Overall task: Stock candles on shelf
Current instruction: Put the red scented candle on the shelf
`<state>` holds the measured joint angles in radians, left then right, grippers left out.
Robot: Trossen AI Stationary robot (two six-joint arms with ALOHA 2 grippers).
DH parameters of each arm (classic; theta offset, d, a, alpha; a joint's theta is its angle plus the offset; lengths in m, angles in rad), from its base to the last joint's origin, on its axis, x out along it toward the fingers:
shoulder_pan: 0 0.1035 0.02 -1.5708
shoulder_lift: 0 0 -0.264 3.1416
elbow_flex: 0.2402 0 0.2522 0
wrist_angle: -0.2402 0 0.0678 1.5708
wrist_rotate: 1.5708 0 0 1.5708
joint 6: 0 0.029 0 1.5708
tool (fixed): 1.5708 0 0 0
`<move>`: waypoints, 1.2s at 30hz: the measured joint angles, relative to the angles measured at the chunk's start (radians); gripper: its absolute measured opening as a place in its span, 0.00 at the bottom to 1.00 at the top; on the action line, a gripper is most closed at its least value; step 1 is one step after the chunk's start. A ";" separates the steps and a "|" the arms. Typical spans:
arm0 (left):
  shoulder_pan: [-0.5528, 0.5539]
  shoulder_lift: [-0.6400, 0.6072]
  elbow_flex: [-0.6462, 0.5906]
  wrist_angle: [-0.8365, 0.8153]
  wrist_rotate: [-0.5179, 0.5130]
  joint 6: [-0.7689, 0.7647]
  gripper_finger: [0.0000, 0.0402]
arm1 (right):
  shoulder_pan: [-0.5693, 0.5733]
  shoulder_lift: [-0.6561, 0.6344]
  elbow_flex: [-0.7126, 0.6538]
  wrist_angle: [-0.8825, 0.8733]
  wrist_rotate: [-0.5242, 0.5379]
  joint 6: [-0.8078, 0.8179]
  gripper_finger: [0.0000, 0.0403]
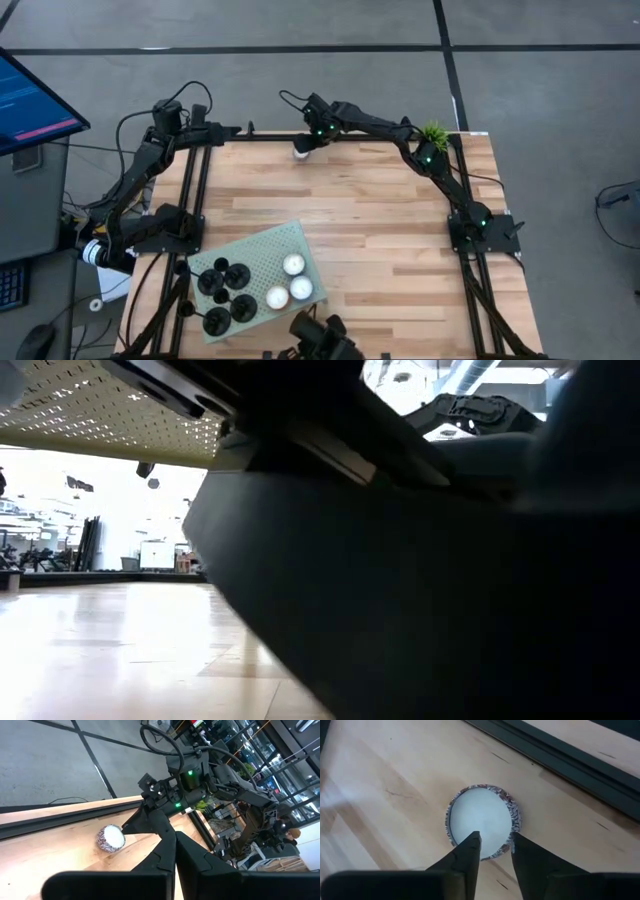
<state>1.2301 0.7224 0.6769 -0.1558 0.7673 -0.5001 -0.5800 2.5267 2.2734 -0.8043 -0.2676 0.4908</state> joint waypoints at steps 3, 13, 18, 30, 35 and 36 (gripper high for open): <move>0.000 0.000 0.000 0.000 0.000 -0.002 0.01 | -0.006 0.000 0.000 0.001 -0.021 0.000 0.23; 0.000 0.000 0.000 0.008 0.000 -0.006 0.02 | -0.005 0.010 -0.004 -0.009 -0.040 -0.030 0.28; 0.000 0.000 0.000 0.008 0.000 -0.005 0.01 | -0.011 0.010 -0.004 -0.010 -0.046 -0.011 0.30; 0.000 0.000 0.000 0.018 0.001 -0.010 0.01 | -0.045 0.015 -0.004 -0.004 -0.099 0.090 0.27; 0.000 0.000 0.000 0.023 0.001 -0.014 0.02 | -0.027 0.015 -0.004 0.001 -0.096 0.030 0.24; 0.000 0.000 0.000 0.024 0.001 -0.013 0.02 | -0.027 0.015 -0.004 0.001 -0.099 0.014 0.24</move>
<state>1.2297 0.7227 0.6772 -0.1315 0.7685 -0.5135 -0.6067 2.5416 2.2696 -0.8037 -0.3667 0.5049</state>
